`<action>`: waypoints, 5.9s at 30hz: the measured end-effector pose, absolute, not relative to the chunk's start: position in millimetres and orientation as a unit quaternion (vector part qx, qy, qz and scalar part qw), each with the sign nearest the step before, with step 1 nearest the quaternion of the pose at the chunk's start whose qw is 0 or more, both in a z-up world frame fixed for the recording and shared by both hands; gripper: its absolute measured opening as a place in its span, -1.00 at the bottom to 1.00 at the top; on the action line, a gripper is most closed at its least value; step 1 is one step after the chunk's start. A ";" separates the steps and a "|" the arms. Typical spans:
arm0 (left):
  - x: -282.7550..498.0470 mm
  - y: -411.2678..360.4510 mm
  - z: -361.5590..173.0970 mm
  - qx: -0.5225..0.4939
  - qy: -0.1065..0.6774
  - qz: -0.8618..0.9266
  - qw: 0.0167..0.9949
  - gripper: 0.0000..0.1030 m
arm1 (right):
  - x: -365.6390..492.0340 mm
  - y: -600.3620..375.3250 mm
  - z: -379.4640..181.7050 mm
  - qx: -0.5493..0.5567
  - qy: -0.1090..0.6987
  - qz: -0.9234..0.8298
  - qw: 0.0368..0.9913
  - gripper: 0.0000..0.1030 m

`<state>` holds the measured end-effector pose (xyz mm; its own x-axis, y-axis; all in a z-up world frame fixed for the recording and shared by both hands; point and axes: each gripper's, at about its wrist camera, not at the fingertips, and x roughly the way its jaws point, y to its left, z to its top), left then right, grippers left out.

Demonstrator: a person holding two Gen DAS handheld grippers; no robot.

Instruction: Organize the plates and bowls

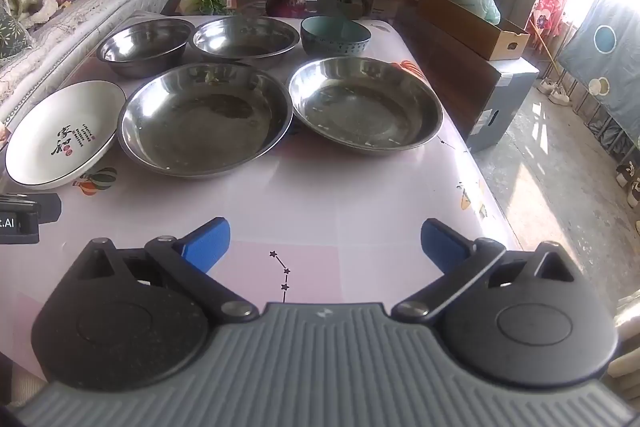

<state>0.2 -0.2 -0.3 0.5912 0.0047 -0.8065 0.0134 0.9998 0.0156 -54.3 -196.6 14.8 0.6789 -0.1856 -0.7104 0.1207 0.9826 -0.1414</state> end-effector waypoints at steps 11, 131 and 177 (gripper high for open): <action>3.5 -24.6 -0.1 0.011 0.455 -0.021 0.890 0.99 | -48.5 -212.9 12.0 -0.026 0.403 -0.092 0.910 0.98; 131.4 70.3 58.2 -0.027 0.317 -0.019 0.948 0.99 | 110.8 -188.8 87.7 0.084 0.282 0.152 0.944 0.94; 309.4 88.0 -36.2 0.009 0.463 0.054 0.885 -0.70 | 285.9 -99.8 -34.5 0.159 0.451 0.158 0.864 -0.67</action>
